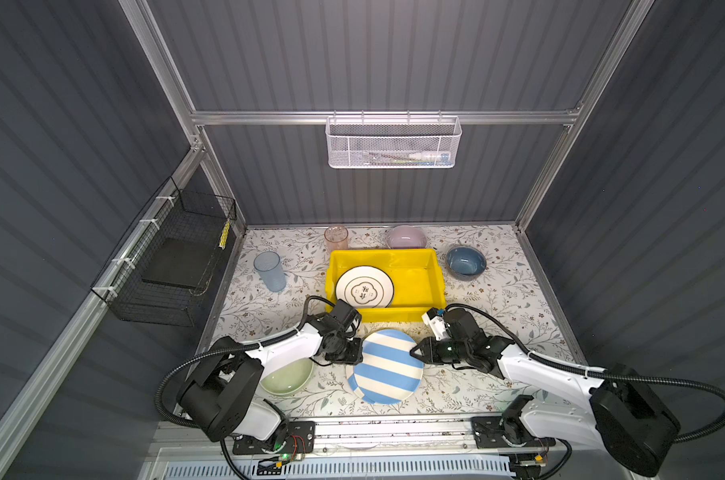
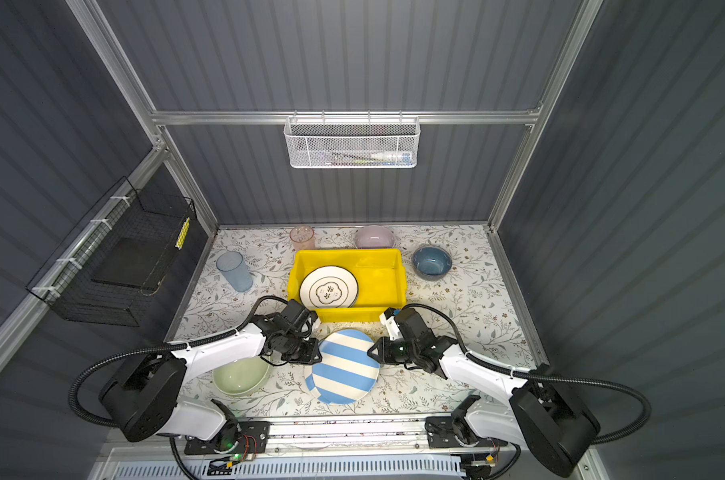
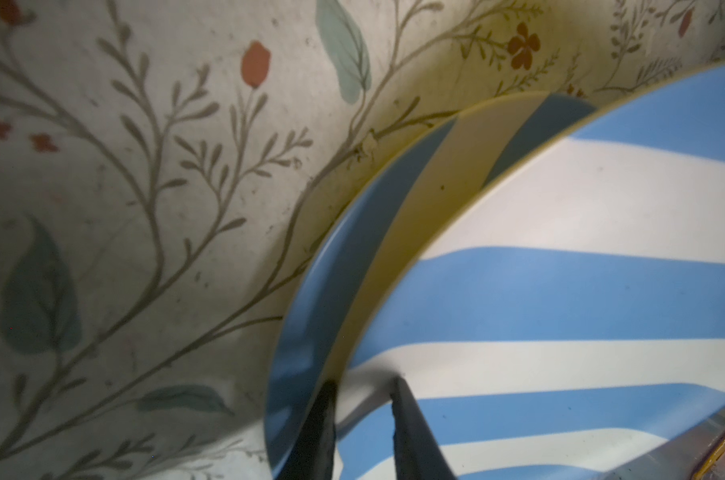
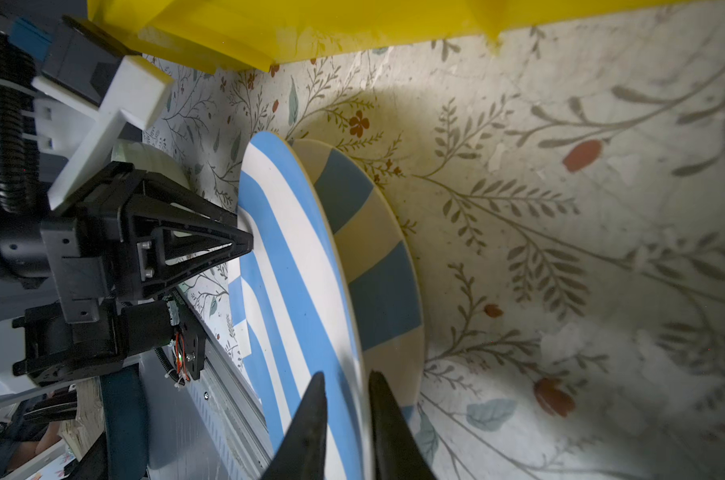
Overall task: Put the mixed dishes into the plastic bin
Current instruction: 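Grip opposite rims of the blue-and-white striped plate with both grippers, then lift the striped plate with the right gripper and carry it over the bin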
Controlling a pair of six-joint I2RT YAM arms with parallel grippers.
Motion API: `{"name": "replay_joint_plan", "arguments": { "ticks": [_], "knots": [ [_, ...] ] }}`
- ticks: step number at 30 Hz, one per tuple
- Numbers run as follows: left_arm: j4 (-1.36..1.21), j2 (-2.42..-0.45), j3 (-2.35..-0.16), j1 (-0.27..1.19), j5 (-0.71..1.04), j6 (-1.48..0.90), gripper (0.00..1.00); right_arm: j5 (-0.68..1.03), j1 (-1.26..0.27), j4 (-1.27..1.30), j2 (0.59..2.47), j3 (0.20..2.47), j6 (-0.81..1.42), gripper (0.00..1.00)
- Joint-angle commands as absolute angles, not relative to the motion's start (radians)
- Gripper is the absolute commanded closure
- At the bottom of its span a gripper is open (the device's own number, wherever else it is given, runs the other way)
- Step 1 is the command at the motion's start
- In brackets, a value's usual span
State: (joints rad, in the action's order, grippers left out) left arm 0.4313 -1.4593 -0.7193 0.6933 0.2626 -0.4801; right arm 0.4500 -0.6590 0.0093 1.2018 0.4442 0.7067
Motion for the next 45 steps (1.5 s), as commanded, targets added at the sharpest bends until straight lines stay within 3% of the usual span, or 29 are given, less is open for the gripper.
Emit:
{"name": "replay_joint_plan", "arguments": {
  "ticks": [1,10,17,27,36,45],
  "knots": [
    [0.432,-1.477,-0.747,0.699,0.252,-0.474,0.75,0.476,-0.659,0.047,1.213,0.456,0.709,0.83],
    [0.439,-1.472,-0.761,0.7,0.237,-0.479,0.74,0.47,-0.656,0.035,1.211,0.458,0.71,0.93],
    [0.503,-1.412,-0.78,0.699,0.19,-0.472,0.68,0.439,-0.648,-0.046,1.156,0.462,0.707,1.0],
    [0.627,-1.351,-0.875,0.699,0.134,-0.443,0.63,0.449,-0.612,-0.118,1.052,0.471,0.689,1.0],
    [0.768,-1.294,-0.999,0.681,0.058,-0.472,0.48,0.483,-0.579,-0.203,1.008,0.518,0.643,1.0],
    [0.811,-1.254,-1.037,0.494,0.068,-0.432,0.45,0.583,-0.559,-0.291,0.998,0.657,0.602,1.0]
  ]
}}
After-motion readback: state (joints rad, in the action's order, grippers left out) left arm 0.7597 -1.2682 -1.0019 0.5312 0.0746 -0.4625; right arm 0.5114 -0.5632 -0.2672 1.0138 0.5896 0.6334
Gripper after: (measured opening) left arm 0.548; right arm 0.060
